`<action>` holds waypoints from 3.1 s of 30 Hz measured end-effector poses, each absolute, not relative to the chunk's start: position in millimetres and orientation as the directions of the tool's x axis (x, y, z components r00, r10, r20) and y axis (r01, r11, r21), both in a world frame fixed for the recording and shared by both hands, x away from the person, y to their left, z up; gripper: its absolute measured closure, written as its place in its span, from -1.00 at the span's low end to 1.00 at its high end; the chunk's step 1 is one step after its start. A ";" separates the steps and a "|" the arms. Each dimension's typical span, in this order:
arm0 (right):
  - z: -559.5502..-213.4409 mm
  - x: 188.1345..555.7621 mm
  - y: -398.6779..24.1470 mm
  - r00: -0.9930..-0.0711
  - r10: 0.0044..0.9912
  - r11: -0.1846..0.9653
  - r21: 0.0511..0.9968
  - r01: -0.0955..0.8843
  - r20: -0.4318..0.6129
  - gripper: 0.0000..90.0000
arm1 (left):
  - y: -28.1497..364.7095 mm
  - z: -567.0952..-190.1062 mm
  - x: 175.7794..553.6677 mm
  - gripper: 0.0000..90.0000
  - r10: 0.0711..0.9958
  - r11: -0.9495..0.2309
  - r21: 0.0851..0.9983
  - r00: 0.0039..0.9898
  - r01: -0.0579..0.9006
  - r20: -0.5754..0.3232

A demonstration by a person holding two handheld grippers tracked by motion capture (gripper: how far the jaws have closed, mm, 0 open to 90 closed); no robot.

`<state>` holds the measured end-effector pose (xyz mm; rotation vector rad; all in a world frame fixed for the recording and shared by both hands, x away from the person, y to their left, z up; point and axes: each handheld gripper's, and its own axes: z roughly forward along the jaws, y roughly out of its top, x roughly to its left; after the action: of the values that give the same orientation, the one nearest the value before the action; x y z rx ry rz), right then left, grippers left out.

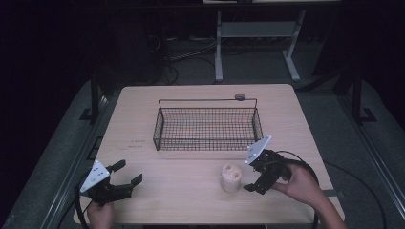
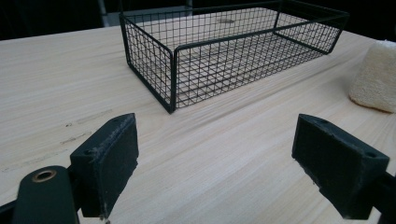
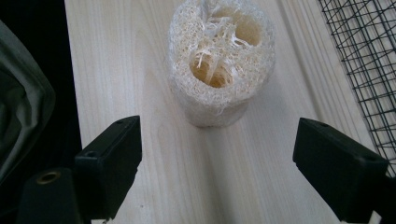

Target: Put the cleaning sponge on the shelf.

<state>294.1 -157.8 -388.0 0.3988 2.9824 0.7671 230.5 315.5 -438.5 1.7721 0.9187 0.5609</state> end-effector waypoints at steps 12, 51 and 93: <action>-385.5 298.5 -148.4 -0.970 0.243 0.853 0.468 0.228 0.031 -0.66 | 317.2 -438.4 230.4 -0.69 0.800 -0.188 0.928 0.598 0.322 -0.045; -393.9 317.8 -108.7 -0.980 0.185 0.891 0.408 0.199 0.073 -0.55 | 319.7 -438.4 229.8 -0.69 0.801 -0.186 0.929 0.597 0.319 -0.045; -384.4 318.2 -114.8 -0.975 0.198 0.874 0.433 0.221 0.099 -0.36 | 321.0 -437.6 228.7 -0.69 0.802 -0.170 0.933 0.595 0.316 -0.055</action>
<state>318.2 -114.8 -384.4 0.3457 3.0907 0.7234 228.7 321.0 -437.6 1.7475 0.9211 0.5639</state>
